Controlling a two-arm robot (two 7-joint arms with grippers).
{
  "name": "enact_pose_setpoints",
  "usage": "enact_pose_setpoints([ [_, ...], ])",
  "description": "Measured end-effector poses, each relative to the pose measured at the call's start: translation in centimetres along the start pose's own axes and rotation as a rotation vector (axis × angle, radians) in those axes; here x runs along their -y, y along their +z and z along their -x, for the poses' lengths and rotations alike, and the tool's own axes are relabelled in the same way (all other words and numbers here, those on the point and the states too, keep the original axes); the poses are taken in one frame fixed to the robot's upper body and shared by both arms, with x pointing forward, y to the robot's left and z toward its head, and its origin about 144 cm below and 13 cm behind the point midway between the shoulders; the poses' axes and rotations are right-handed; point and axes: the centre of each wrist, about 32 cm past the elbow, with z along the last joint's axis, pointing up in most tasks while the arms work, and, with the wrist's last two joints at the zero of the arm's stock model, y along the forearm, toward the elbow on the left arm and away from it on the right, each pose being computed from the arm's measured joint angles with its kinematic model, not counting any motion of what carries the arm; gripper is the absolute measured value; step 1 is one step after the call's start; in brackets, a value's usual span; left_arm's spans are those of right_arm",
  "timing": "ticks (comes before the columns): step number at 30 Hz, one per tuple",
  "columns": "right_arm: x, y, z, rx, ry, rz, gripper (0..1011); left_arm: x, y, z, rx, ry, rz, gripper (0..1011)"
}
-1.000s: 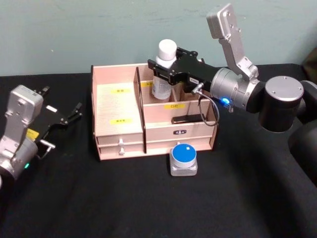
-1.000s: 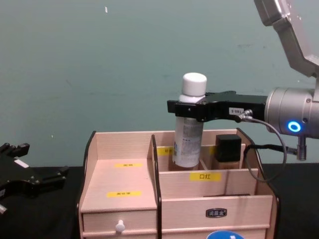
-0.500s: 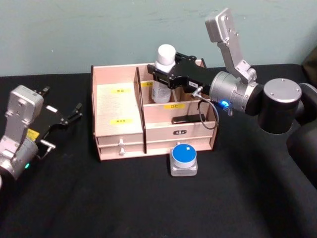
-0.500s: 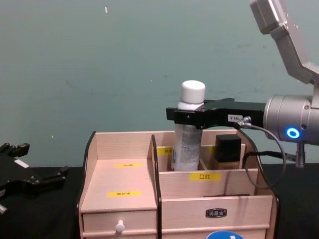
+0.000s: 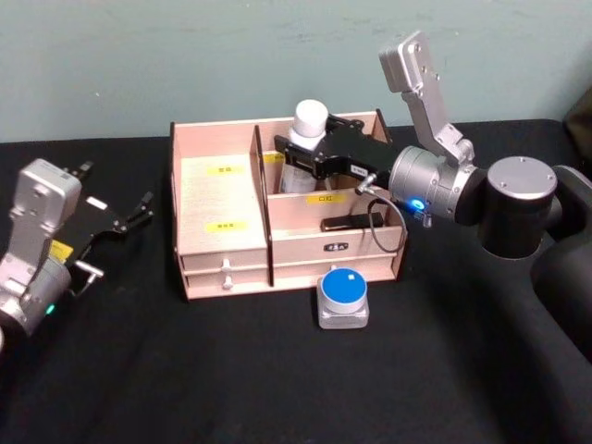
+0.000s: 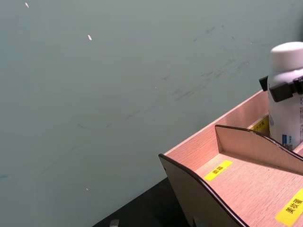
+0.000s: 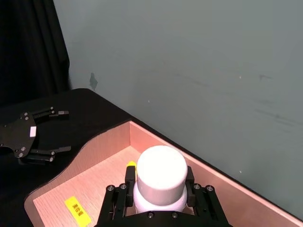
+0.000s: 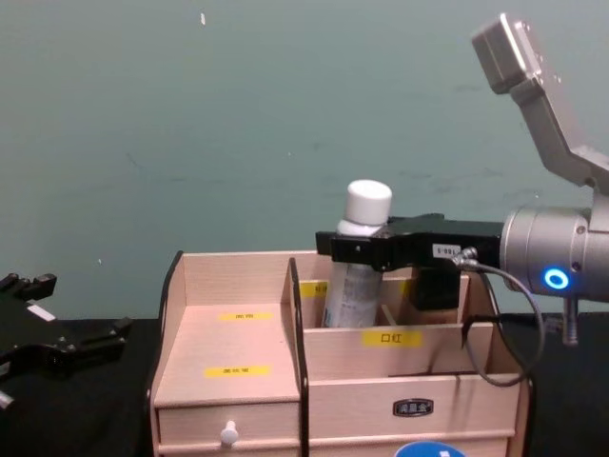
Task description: Pick up the facial cleanser and watermelon frost from the table and place them into the tiered storage box.
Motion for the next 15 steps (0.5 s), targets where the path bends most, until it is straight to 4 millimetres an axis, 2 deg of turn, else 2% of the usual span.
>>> enact_pose_setpoints([
  [15, -0.2, -1.2, -0.2, -0.027, 0.005, 0.026, 593, 0.0, 0.0, 0.0, 0.000, 0.000, 0.000, 1010],
])
